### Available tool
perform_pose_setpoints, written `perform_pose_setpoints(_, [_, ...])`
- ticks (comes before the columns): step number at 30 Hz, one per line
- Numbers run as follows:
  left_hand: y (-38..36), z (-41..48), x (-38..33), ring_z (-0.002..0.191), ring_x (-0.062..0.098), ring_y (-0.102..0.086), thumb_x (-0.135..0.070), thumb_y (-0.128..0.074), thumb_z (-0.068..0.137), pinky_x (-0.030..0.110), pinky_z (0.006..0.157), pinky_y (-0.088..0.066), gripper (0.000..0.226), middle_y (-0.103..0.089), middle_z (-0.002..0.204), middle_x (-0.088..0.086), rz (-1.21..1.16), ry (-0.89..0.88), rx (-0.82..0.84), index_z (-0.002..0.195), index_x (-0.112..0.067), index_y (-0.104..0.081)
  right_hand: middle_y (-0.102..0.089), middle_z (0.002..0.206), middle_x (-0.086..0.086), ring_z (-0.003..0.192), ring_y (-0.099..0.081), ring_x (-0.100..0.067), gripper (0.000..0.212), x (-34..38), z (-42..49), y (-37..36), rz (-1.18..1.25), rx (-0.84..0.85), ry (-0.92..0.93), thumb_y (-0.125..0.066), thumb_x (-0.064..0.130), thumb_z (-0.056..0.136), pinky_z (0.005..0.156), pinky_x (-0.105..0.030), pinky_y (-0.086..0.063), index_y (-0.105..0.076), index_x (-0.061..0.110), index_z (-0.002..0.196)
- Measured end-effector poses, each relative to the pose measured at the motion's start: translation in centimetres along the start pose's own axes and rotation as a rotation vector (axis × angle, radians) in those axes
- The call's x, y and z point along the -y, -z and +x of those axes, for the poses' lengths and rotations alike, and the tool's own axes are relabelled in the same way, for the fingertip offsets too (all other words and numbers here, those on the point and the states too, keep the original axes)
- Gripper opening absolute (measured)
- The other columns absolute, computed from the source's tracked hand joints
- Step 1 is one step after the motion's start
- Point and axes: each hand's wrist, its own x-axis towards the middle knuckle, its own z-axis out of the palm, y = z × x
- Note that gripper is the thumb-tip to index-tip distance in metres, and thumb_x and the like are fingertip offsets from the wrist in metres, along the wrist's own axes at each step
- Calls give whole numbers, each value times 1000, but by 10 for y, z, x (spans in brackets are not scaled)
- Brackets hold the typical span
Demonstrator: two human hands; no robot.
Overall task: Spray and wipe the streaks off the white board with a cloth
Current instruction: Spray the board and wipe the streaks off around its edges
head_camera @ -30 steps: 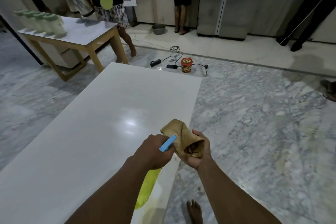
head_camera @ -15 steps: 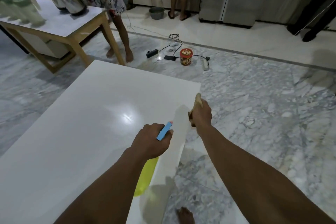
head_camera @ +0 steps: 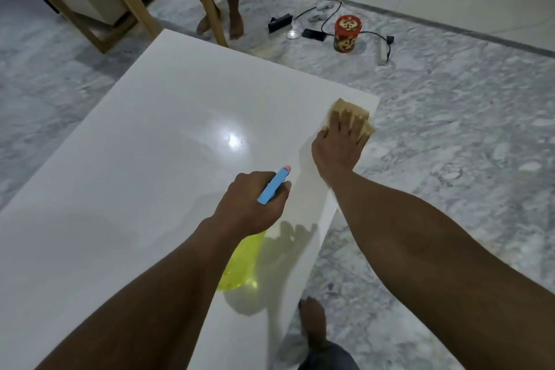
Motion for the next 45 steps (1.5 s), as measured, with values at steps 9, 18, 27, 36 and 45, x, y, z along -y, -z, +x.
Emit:
perform_pose_setpoints(9, [15,-73,28,60,42,-67,-37,-57,103,57,62,-60,41,-61,67,21,6,10,-29,69,-14,-51,1,166,2,152,11,-26,56,6,-115,-10,-3,74,109,-27,31,101,121,-53,4,-19,30,156])
perform_pose_setpoints(18, [36,-260,96,60,41,-67,-42,-57,101,57,62,-59,43,-62,68,20,16,18,-65,72,-11,-53,3,166,1,151,12,-28,56,-5,-325,-29,20,83,80,-28,31,102,120,-55,4,-17,28,156])
perform_pose_setpoints(27, [34,-425,163,62,40,-70,-39,-57,103,57,64,-58,41,-65,72,20,20,88,-54,76,-9,-57,9,166,2,150,17,-28,58,17,-506,-54,47,141,37,-28,31,102,119,-55,9,-11,30,157])
perform_pose_setpoints(36, [43,-502,208,61,40,-68,-39,-59,102,57,63,-60,40,-64,69,20,-33,137,-94,73,-13,-57,7,166,1,151,16,-28,58,27,-595,-68,36,165,79,-28,29,101,119,-55,9,-11,30,157])
perform_pose_setpoints(45, [61,-591,261,62,42,-69,-39,-59,102,57,63,-60,41,-63,69,20,-50,98,-120,70,-15,-53,3,166,0,151,12,-28,58,37,-701,-85,10,135,113,-31,29,101,120,-55,9,-14,29,157])
